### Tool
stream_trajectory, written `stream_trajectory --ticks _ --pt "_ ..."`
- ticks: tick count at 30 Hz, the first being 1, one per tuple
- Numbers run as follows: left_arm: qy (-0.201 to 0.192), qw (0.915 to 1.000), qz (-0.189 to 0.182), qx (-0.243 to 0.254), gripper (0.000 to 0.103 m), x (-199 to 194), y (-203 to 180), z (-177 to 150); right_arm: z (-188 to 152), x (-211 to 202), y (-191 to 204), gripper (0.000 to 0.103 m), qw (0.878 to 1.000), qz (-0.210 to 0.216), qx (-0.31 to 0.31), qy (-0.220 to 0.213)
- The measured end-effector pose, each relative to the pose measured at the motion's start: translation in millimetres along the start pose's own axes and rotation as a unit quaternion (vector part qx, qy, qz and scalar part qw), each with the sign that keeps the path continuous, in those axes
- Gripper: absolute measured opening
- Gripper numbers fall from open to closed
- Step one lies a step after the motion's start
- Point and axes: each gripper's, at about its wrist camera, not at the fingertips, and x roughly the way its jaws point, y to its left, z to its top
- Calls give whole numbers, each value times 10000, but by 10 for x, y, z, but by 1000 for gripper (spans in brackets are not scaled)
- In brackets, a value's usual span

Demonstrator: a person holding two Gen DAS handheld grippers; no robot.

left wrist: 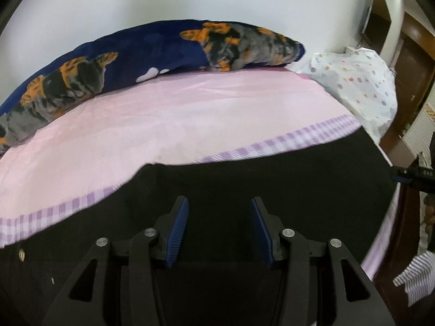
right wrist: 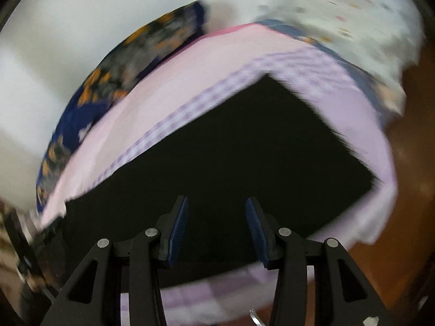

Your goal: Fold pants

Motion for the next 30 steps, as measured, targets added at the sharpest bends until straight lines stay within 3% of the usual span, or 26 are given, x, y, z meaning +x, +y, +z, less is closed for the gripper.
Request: stream_trajectory --ticks 5,11,20,23,26,30 --pt "40 9997 -179 133 51 -171 -226 -181 -120 -256 -554 42 9965 37 821 -163" --pt "308 9987 -313 263 52 -209 -502 -446 -229 -258 -897 42 9878 368 1496 -231" --pt "659 9956 -339 571 52 -95 -786 -634 -94 -155 -1132 37 9814 447 1802 -480" --pt "673 9957 -342 541 52 -74 -781 -632 5 -103 -1172 30 9807 419 1815 -598" --pt "790 9953 -383 407 52 2 -732 -650 81 -45 -1162 11 9830 334 1721 -551" --pt "802 9957 -417 199 52 77 -634 -674 104 -93 -1095 9 9838 503 1632 -541"
